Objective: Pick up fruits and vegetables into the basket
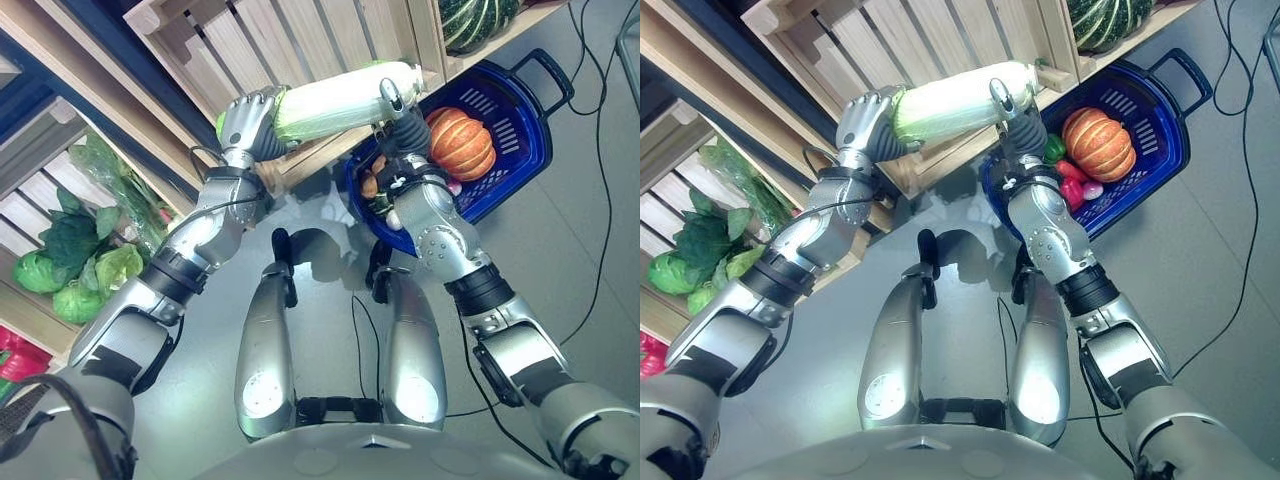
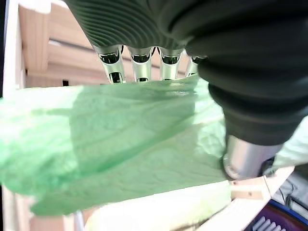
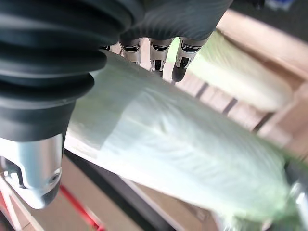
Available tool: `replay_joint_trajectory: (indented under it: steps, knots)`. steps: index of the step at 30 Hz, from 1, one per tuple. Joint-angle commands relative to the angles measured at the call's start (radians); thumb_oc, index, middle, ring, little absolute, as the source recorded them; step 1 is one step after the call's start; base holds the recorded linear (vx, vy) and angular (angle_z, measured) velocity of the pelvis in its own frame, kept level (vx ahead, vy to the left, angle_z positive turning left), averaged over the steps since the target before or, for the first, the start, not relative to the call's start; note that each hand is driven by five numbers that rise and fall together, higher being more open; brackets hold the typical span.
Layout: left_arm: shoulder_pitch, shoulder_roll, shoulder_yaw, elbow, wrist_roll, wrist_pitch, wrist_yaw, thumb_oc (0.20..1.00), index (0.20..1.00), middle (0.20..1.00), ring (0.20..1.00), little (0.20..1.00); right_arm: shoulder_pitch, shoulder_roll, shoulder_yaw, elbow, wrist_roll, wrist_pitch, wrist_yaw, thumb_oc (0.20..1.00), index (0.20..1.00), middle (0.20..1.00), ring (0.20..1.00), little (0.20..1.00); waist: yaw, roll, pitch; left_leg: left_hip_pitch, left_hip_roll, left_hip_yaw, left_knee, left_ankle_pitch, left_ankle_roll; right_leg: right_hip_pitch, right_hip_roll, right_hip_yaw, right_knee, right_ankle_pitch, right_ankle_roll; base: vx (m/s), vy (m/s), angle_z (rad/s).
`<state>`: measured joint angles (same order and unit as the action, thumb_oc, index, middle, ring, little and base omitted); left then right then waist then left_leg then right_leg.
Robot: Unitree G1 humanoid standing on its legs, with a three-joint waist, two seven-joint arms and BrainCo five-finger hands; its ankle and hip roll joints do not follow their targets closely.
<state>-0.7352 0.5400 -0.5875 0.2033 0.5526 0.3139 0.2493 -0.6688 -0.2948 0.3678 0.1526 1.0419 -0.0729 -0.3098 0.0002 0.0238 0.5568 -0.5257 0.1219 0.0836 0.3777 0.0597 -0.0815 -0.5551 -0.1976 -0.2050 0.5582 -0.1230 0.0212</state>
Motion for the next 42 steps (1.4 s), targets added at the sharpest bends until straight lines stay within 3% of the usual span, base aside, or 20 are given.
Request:
replay_joint_trajectory:
  steps: [1,7,10,11,12,13,19,24,25,27,36,42]
  knots:
    - [-0.034,-0.027,-0.108,-0.098,0.115,-0.032,-0.028,0.200,0.200,0.200,0.200,0.200,-0.086,0.065,0.040,-0.082,0.041,0.004,0.141,1.000,1.000,1.000,1.000,1.000,0.013,-0.028,-0.037,0.051,-0.051,0.076,0.060,-0.152,0.037,0.056,-0.006,-0.004,-0.100,0.044,0.072,0.00,0.000,0.00]
    - [-0.022,-0.026,-0.169,-0.060,0.122,-0.046,-0.050,0.200,0.200,0.200,0.200,0.200,-0.127,0.046,0.063,-0.046,0.047,0.024,0.143,1.000,1.000,1.000,1.000,1.000,0.022,-0.027,-0.037,0.063,-0.051,0.077,0.049,-0.150,0.036,0.072,-0.009,-0.010,-0.119,0.049,0.073,-0.01,0.001,0.00]
    - [-0.007,-0.036,-0.194,-0.042,0.127,-0.043,-0.044,0.200,0.200,0.200,0.200,0.200,-0.142,0.042,0.060,-0.020,0.059,-0.031,0.131,1.000,1.000,1.000,1.000,1.000,0.028,-0.025,-0.037,0.065,-0.052,0.076,0.045,-0.151,0.037,0.076,-0.012,-0.014,-0.124,0.051,0.074,-0.01,0.003,0.00]
    - [-0.002,-0.043,-0.202,-0.035,0.133,-0.042,-0.042,0.200,0.200,0.200,0.200,0.200,-0.146,0.044,0.055,-0.016,0.071,-0.049,0.134,0.900,0.900,0.900,0.900,0.900,0.029,-0.024,-0.037,0.066,-0.052,0.076,0.045,-0.151,0.037,0.078,-0.013,-0.015,-0.125,0.051,0.075,0.00,0.000,0.00]
    - [0.002,-0.048,-0.208,-0.031,0.139,-0.041,-0.040,0.200,0.200,0.200,0.200,0.200,-0.149,0.045,0.052,-0.012,0.072,-0.054,0.136,0.373,0.373,0.373,0.373,0.373,0.029,-0.024,-0.037,0.067,-0.053,0.076,0.043,-0.152,0.037,0.078,-0.013,-0.016,-0.125,0.051,0.075,0.00,0.000,0.00]
    - [0.006,-0.055,-0.214,-0.027,0.153,-0.038,-0.044,0.200,0.200,0.200,0.200,0.200,-0.154,0.046,0.047,-0.004,0.058,-0.059,0.129,0.200,0.200,0.200,0.200,0.200,0.030,-0.022,-0.037,0.068,-0.054,0.075,0.042,-0.153,0.037,0.080,-0.014,-0.017,-0.127,0.050,0.076,0.00,0.000,0.00]
    - [0.013,-0.079,-0.245,-0.009,0.213,-0.021,-0.049,0.200,0.200,0.200,0.200,0.200,-0.207,0.033,0.045,0.042,-0.131,-0.030,0.021,0.200,0.200,0.200,0.200,0.200,0.030,-0.017,-0.037,0.070,-0.054,0.076,0.039,-0.153,0.035,0.083,-0.017,-0.014,-0.139,0.056,0.076,-0.01,0.009,0.02]
    - [0.001,-0.079,-0.258,0.003,0.201,-0.017,-0.002,0.200,0.200,0.200,0.200,0.200,-0.245,0.011,0.059,0.107,-0.219,-0.080,-0.005,0.200,0.200,0.200,0.200,0.200,0.028,-0.017,-0.037,0.070,-0.049,0.081,0.031,-0.147,0.034,0.082,-0.019,-0.012,-0.151,0.065,0.077,-0.03,0.003,0.01]
    - [0.003,-0.080,-0.257,0.003,0.184,-0.019,0.014,0.316,0.316,0.316,0.316,0.316,-0.248,0.007,0.059,0.109,-0.226,-0.090,-0.007,0.200,0.200,0.200,0.200,0.200,0.028,-0.016,-0.037,0.075,-0.048,0.082,0.034,-0.155,0.033,0.086,-0.019,-0.012,-0.147,0.057,0.079,0.00,0.000,0.00]
    - [0.006,-0.079,-0.250,0.004,0.147,-0.017,0.030,1.000,1.000,1.000,1.000,1.000,-0.253,-0.004,0.054,0.099,-0.235,-0.105,-0.010,0.200,0.200,0.200,0.200,0.200,0.026,-0.016,-0.037,0.075,-0.046,0.085,0.033,-0.155,0.032,0.087,-0.019,-0.013,-0.150,0.058,0.080,0.00,0.000,0.00]
    - [0.069,-0.030,-0.142,-0.014,-0.119,-0.064,0.167,1.000,1.000,1.000,1.000,1.000,-0.191,-0.082,-0.061,-0.108,-0.321,-0.186,-0.029,0.200,0.200,0.200,0.200,0.200,0.002,-0.017,-0.037,0.081,-0.035,0.101,0.031,-0.155,0.028,0.083,-0.017,-0.014,-0.143,0.056,0.089,-0.01,-0.004,-0.01]
    - [0.085,0.093,0.046,-0.113,-0.187,-0.113,0.201,1.000,1.000,1.000,1.000,1.000,-0.063,-0.200,-0.247,-0.307,-0.522,-0.253,-0.161,0.200,0.200,0.200,0.200,0.200,-0.043,-0.014,-0.037,0.085,-0.029,0.110,0.037,-0.158,0.029,0.073,-0.005,0.006,-0.126,0.049,0.090,0.00,0.000,0.00]
